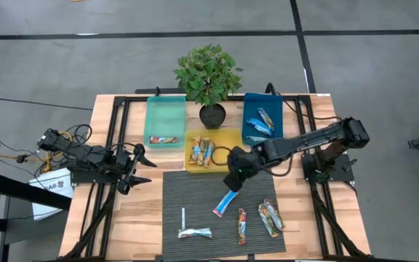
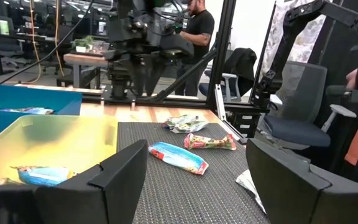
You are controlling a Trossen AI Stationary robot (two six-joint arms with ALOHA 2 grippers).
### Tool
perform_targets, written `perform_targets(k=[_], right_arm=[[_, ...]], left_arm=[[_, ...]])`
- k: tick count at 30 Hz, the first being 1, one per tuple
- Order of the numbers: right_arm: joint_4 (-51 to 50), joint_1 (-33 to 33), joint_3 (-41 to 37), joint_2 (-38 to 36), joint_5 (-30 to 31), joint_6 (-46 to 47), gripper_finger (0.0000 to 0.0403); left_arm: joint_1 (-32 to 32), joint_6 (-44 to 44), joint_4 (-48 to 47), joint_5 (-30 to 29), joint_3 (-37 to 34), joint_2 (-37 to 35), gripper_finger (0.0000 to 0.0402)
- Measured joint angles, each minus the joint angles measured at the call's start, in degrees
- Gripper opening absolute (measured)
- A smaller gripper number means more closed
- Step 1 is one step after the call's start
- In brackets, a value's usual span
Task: Pick and place Granola Bars by type
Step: Put the orange granola bar into the yellow bin
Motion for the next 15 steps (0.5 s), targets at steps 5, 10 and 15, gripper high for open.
perform_targets(k=[5,10,15], right_arm=[[-5.78,4.50,0.00,-0.30,-0.24,12.02,0.0095],[-7.65,9.00,-0.04,0.47,-3.18,20.02,0.0095],[-7.78,12.80,-0.02,0.90,-6.42,26.39,0.0095]], left_arm=[[0.00,-0.12,-0.01,-0.01,-0.01,0.02,0.0265],[0.00,-0.14,0.00,-0.01,-0.02,0.01,0.0265],[0.01,0.08,-0.01,-0.02,0.00,0.01,0.0265]])
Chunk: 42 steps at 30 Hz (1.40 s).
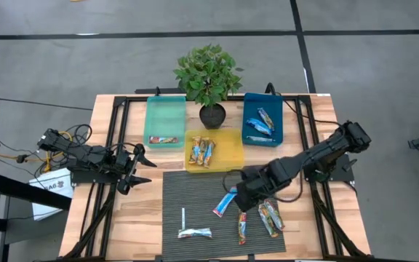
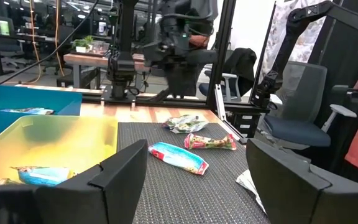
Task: Pick and place Granola Bars by type
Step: Put the orange granola bar into the yellow bin
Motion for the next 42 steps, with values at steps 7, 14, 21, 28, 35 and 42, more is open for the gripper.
perform_targets(k=[7,14,21,28,35,42], right_arm=[[-0.72,4.47,0.00,-0.04,-5.30,6.77,0.0095],[-1.16,8.50,0.01,-0.04,-7.27,11.37,0.0095],[-1.16,10.55,0.00,-0.04,-7.10,13.12,0.0095],[-1.18,11.00,0.00,-0.04,-5.13,13.17,0.0095],[-0.94,11.72,0.02,1.09,-3.98,12.22,0.0109],[-0.31,12.66,-0.12,3.67,-3.20,13.83,0.0180]], left_arm=[[0.00,-0.21,-0.02,-0.01,-0.02,0.02,0.0265],[0.01,-0.21,-0.02,0.01,0.00,-0.01,0.0265],[0.00,-0.23,-0.01,0.01,0.00,0.00,0.0265],[0.01,-0.23,0.00,0.01,-0.02,-0.01,0.0265],[0.01,-0.30,-0.02,0.02,-0.02,-0.01,0.0265],[0.00,-0.19,0.01,0.01,-0.02,-0.01,0.0265]])
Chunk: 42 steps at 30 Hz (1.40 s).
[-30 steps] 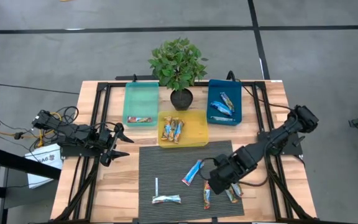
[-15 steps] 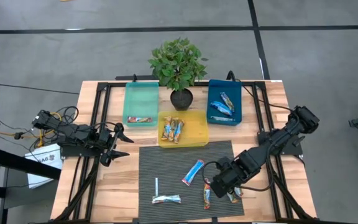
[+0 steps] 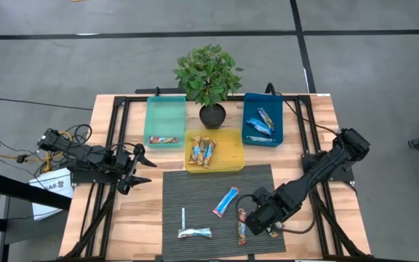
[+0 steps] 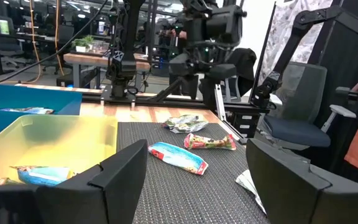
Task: Pick and place Granola Bars by type
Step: Put the orange granola bar into the yellow bin
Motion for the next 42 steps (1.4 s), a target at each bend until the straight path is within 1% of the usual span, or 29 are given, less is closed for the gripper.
perform_targets(k=[5,9,15,20,26,32,37,42], right_arm=[[1.36,0.87,0.12,4.33,-0.69,0.11,0.0235],[1.97,1.04,0.12,6.99,-0.87,-0.24,0.0253],[1.80,0.96,0.10,9.52,-0.59,-0.29,0.0255],[1.39,0.96,0.10,9.56,0.61,-0.27,0.0255],[0.82,0.96,0.09,9.54,0.66,-0.25,0.0255],[0.75,0.92,-3.02,9.51,-0.88,0.33,0.0255],[4.35,0.79,-5.90,9.51,-2.55,-0.28,0.0255],[7.00,0.79,-6.66,9.51,-2.82,-0.26,0.0255]], left_arm=[[0.01,0.01,0.00,0.00,0.00,0.00,0.0265],[0.01,0.14,0.00,-0.01,0.01,0.00,0.0265],[-0.01,0.07,0.00,0.00,0.00,0.02,0.0265],[0.01,-0.02,-0.02,0.01,0.02,0.02,0.0265],[0.00,-0.02,-0.01,-0.01,0.02,0.00,0.0265],[0.00,-0.02,-0.01,0.00,0.02,0.02,0.0265],[-0.01,0.17,-0.01,0.00,0.01,0.02,0.0265],[0.01,0.07,-0.02,0.01,0.01,0.02,0.0265]])
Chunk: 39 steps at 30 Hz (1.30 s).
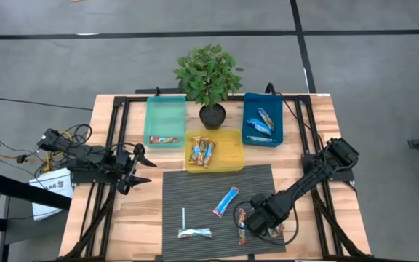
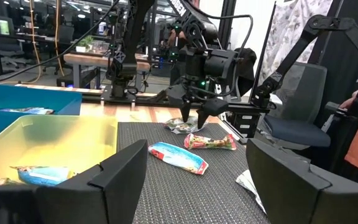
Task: Pick and place Granola Bars by type
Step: Put the orange granola bar into the yellow bin
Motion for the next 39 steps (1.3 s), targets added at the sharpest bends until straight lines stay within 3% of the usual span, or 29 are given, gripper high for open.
perform_targets(k=[13,32,39], right_arm=[[-0.03,-0.37,-0.43,0.00,0.00,0.43,0.0249],[2.79,-1.99,-0.43,2.95,-2.16,-3.00,0.0190],[2.83,-2.25,-0.43,2.95,-2.23,-3.04,0.0146]], left_arm=[[-0.01,0.11,0.00,-0.01,0.01,0.00,0.0265],[0.00,0.05,0.00,0.00,0.00,-0.02,0.0265],[-0.01,-0.03,0.00,-0.02,-0.01,-0.01,0.0265]])
